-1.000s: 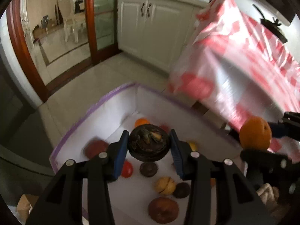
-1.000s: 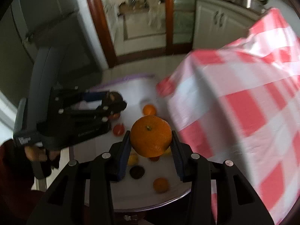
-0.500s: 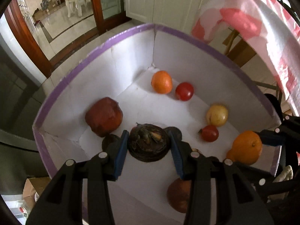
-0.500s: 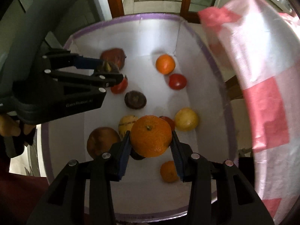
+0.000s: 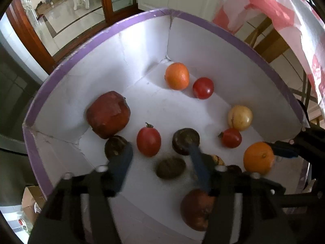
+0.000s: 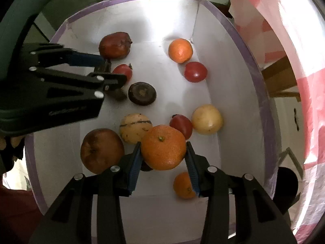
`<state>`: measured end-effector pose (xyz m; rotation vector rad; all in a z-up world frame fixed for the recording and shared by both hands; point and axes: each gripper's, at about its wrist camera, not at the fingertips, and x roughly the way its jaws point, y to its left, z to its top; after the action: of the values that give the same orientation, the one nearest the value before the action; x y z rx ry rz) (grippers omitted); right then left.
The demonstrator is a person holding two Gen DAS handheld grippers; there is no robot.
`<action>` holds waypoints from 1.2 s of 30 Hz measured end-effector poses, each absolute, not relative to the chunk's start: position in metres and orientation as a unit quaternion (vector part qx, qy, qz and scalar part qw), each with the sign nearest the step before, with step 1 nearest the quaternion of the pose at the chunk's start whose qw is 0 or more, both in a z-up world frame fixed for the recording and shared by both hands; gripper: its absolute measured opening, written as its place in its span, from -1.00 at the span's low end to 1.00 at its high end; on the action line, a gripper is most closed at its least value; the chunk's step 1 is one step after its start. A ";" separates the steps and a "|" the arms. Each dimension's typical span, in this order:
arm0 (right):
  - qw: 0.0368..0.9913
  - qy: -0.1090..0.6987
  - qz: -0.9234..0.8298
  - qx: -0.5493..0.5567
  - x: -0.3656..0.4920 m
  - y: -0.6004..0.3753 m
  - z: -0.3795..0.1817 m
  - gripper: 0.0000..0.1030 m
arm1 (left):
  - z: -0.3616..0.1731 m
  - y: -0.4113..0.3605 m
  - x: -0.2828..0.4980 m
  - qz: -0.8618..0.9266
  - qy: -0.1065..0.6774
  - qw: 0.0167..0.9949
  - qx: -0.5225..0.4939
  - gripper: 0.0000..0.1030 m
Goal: Organize fruits
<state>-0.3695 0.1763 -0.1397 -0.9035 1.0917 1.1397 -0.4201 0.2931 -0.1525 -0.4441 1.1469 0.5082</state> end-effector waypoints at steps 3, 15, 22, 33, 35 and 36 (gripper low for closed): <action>0.622 0.471 0.496 -0.381 -0.367 0.176 -0.135 0.02 | -0.150 0.294 -0.420 0.244 0.528 0.788 -0.203 0.55; 0.638 0.449 0.507 -0.366 -0.366 0.176 -0.095 0.69 | -0.111 0.284 -0.433 0.216 0.451 0.844 -0.194 0.97; 0.639 0.481 0.491 -0.345 -0.355 0.178 -0.085 0.69 | -0.045 0.277 -0.456 0.307 0.331 0.880 -0.150 0.97; 0.648 0.523 0.456 -0.314 -0.342 0.177 -0.096 0.69 | -0.060 0.284 -0.441 0.325 0.412 0.829 -0.194 0.97; 0.649 0.524 0.449 -0.321 -0.343 0.177 -0.100 0.69 | -0.070 0.282 -0.437 0.316 0.429 0.822 -0.202 0.97; 0.649 0.522 0.447 -0.326 -0.343 0.176 -0.102 0.69 | -0.074 0.281 -0.435 0.313 0.436 0.818 -0.205 0.97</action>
<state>-0.3433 0.1761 -0.1017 -0.7407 1.1869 1.0149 -0.4347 0.2807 -0.0739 -0.4367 0.9287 0.6678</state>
